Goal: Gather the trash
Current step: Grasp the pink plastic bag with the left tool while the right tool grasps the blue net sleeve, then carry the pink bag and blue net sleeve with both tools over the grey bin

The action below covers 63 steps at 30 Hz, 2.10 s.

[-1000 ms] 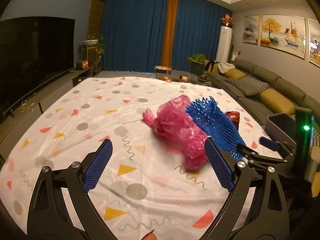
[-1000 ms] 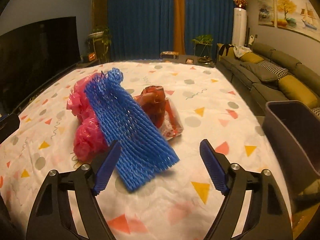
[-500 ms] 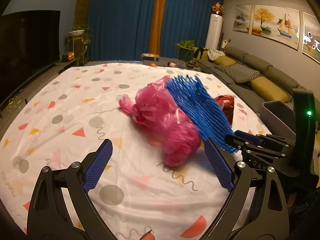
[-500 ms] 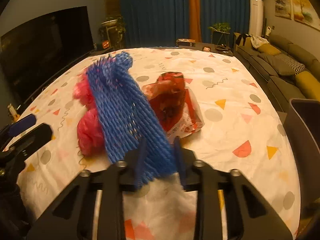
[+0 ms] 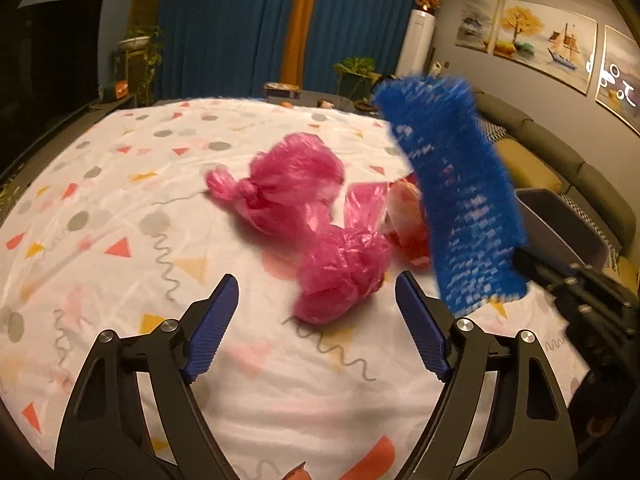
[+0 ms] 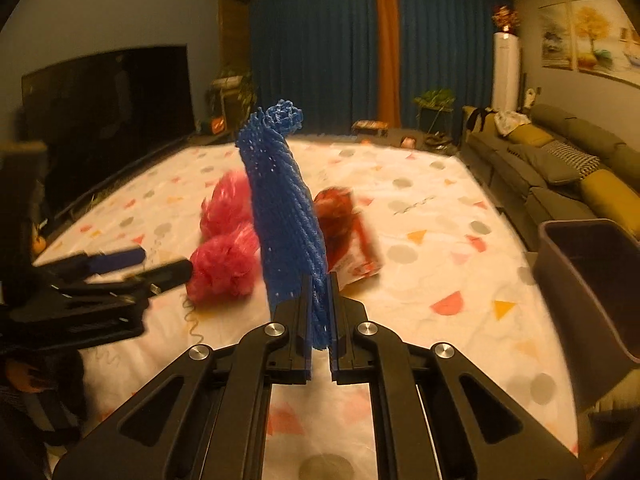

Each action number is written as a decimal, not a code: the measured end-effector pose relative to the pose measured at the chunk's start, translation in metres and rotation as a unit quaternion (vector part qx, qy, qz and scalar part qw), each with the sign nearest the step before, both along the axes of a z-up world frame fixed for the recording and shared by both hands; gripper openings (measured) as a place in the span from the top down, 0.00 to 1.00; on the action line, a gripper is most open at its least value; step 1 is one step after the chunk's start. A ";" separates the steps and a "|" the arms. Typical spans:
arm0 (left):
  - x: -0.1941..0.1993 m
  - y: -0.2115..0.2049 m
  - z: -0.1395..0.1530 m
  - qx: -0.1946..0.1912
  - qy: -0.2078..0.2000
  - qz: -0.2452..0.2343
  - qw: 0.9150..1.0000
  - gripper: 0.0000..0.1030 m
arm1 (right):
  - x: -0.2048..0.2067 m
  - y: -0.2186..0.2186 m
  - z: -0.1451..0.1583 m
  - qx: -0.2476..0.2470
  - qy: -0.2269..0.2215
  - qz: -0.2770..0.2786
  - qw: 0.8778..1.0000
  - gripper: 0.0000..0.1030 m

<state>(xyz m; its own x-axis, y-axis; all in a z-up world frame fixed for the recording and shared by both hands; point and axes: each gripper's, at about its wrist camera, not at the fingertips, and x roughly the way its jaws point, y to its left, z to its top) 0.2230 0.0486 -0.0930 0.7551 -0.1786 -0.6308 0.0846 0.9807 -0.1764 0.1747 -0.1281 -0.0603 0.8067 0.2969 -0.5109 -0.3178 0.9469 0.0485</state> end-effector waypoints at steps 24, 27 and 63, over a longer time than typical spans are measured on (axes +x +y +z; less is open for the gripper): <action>-0.004 -0.012 0.004 -0.007 0.008 -0.030 0.999 0.79 | -0.054 -0.081 0.006 0.074 -0.018 -0.087 0.993 0.93; -0.019 -0.011 0.016 -0.015 -0.011 -0.031 0.999 0.79 | -0.060 -0.086 0.009 0.077 -0.019 -0.097 0.992 0.93; 0.011 -0.277 0.087 -0.031 -0.092 -0.243 0.965 0.79 | -0.057 -0.240 0.046 0.054 -0.079 -0.313 0.945 0.93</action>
